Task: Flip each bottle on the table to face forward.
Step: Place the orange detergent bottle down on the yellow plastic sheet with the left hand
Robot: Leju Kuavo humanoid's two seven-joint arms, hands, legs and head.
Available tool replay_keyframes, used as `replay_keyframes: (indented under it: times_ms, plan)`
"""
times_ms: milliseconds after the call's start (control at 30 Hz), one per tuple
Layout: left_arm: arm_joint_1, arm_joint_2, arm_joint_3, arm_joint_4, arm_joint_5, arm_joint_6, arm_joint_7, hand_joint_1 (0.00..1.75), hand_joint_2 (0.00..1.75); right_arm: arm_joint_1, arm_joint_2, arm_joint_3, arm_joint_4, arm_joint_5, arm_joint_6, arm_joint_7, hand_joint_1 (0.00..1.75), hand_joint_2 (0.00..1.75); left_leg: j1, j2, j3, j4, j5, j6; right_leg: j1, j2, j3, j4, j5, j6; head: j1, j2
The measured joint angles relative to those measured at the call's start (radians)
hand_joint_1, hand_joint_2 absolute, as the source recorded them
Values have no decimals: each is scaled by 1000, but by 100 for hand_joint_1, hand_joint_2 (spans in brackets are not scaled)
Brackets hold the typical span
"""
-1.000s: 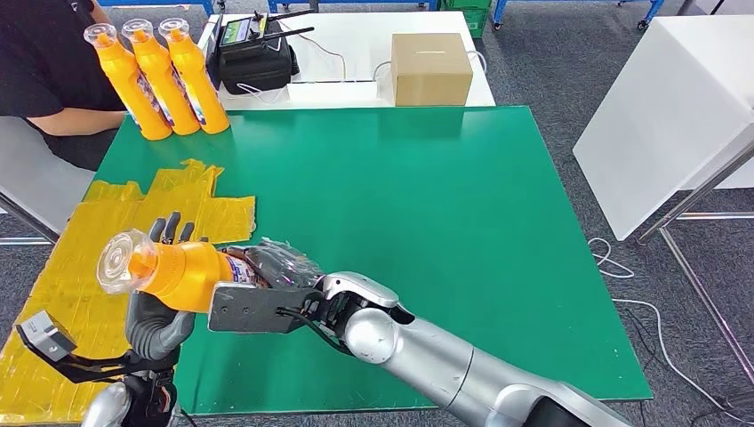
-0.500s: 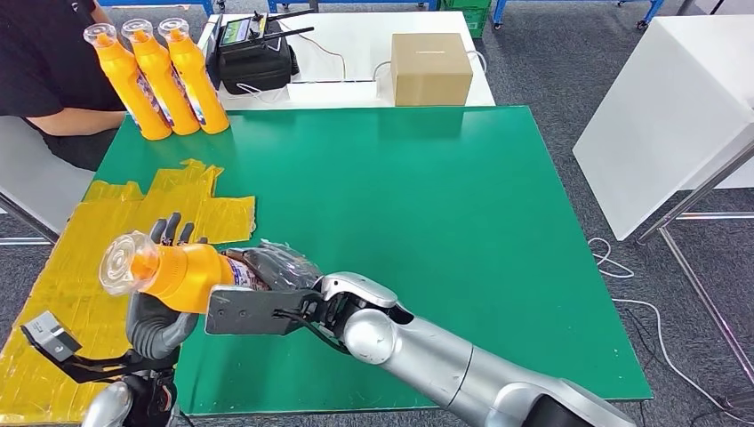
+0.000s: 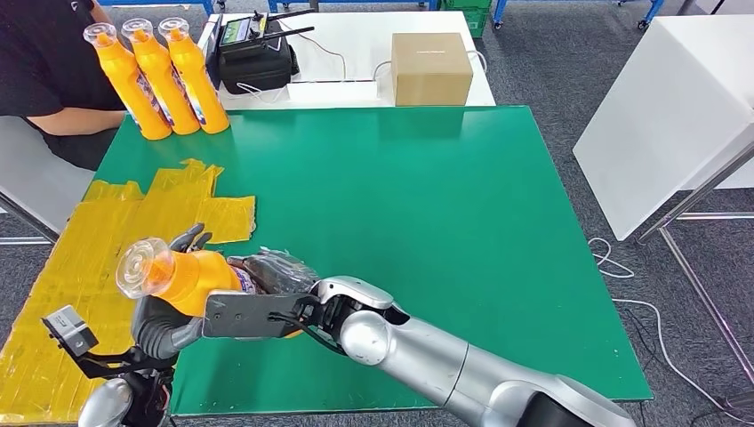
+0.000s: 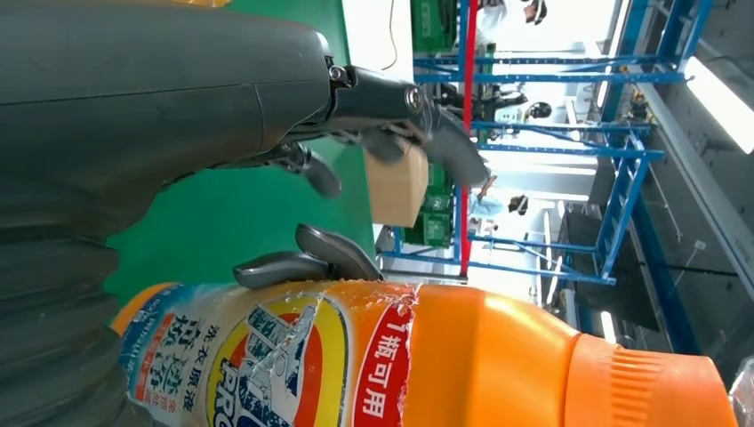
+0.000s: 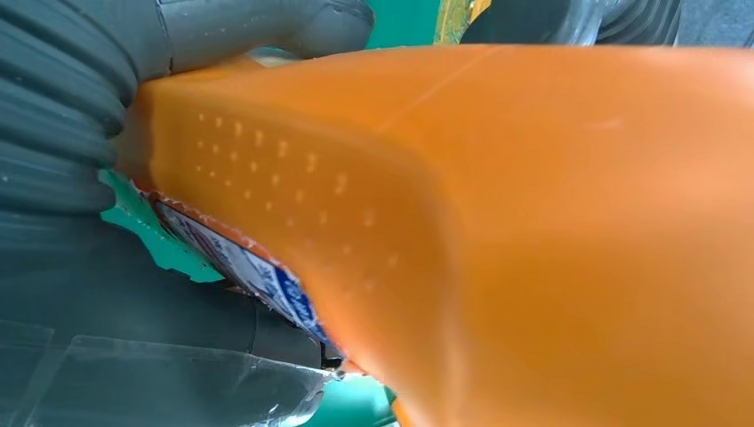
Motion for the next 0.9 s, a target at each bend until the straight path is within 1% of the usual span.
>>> replay_keyframes:
  times_ms: [33,133,167,367,567,700,900]
  plan:
    - [0,2,-1,1,1,-1,0,60,175,0,1,1,2,0,0,0,175,175,0,0,0,0,0,0,0,0,0,0,0,0,0,0]
    - [0,6,-3,5,1,-3,0,163,175,-1,2,4,5,0,1,0,175,175,0,0,0,0,0,0,0,0,0,0,0,0,0,0]
    - [0,8,-4,6,4,-7,0,174,175,-1,3,5,6,0,1,0,175,175,0,0,0,0,0,0,0,0,0,0,0,0,0,0]
    - [0,15,-7,8,29,-62,6,175,175,-3,7,19,15,-11,10,-8,175,175,0,0,0,0,0,0,0,0,0,0,0,0,0,0]
    - [0,24,-7,8,33,-88,11,175,175,-3,9,26,28,-21,21,-18,175,175,0,0,0,0,0,0,0,0,0,0,0,0,0,0]
    - [0,28,-9,9,69,-128,18,175,175,-3,16,27,32,-31,29,-19,175,175,0,1,0,0,0,0,0,0,0,0,0,0,0,0]
    - [1,30,-9,9,77,-139,27,175,175,-8,19,27,40,-45,44,-17,175,175,0,1,0,0,0,0,0,0,0,0,0,0,0,0]
